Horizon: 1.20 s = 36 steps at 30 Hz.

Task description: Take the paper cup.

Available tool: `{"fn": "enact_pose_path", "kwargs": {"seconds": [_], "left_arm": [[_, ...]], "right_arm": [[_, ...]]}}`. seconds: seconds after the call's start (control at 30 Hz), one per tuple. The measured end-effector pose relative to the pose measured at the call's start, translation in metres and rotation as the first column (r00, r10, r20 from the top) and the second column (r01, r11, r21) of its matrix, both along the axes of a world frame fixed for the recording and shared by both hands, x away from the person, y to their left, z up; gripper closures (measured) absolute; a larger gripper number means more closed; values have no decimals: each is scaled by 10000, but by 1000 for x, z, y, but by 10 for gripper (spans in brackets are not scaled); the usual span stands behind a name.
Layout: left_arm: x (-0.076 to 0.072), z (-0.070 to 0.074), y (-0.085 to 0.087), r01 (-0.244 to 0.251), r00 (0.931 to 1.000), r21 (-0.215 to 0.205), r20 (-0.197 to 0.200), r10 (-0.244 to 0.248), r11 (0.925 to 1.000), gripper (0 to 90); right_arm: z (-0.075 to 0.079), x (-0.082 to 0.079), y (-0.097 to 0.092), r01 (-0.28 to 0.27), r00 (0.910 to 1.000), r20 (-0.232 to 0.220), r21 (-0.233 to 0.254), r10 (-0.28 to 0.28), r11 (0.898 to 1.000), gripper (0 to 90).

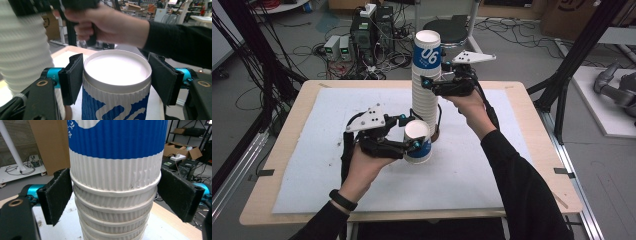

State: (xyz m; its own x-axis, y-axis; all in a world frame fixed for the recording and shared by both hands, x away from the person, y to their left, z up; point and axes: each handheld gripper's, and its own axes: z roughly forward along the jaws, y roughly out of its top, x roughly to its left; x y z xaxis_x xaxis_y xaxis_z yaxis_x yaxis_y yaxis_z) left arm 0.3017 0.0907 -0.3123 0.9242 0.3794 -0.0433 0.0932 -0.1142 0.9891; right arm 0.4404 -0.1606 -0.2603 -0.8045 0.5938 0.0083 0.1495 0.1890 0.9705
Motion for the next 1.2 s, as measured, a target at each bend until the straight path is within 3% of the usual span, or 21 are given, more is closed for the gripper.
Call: {"fn": "enact_pose_path", "kwargs": {"seconds": [0.2,0.43,0.87,1.2], "left_arm": [[-2,-23,-3,112,9996,57,-274,-110,9999,311],[-2,-37,-3,157,9992,-51,-359,-159,9999,311],[-1,-40,-1,210,9988,-50,-435,-212,9998,310],[1,-41,3,166,9990,-29,-420,-167,9999,310]], "right_arm": [[0,0,0,11,10000,32,-33,-11,10000,142],[0,0,0,20,10000,39,-11,-20,10000,142],[1,-1,-2,-37,9999,-151,204,40,9998,137],[7,-11,-10,11,10000,91,55,-12,10000,138]]}}
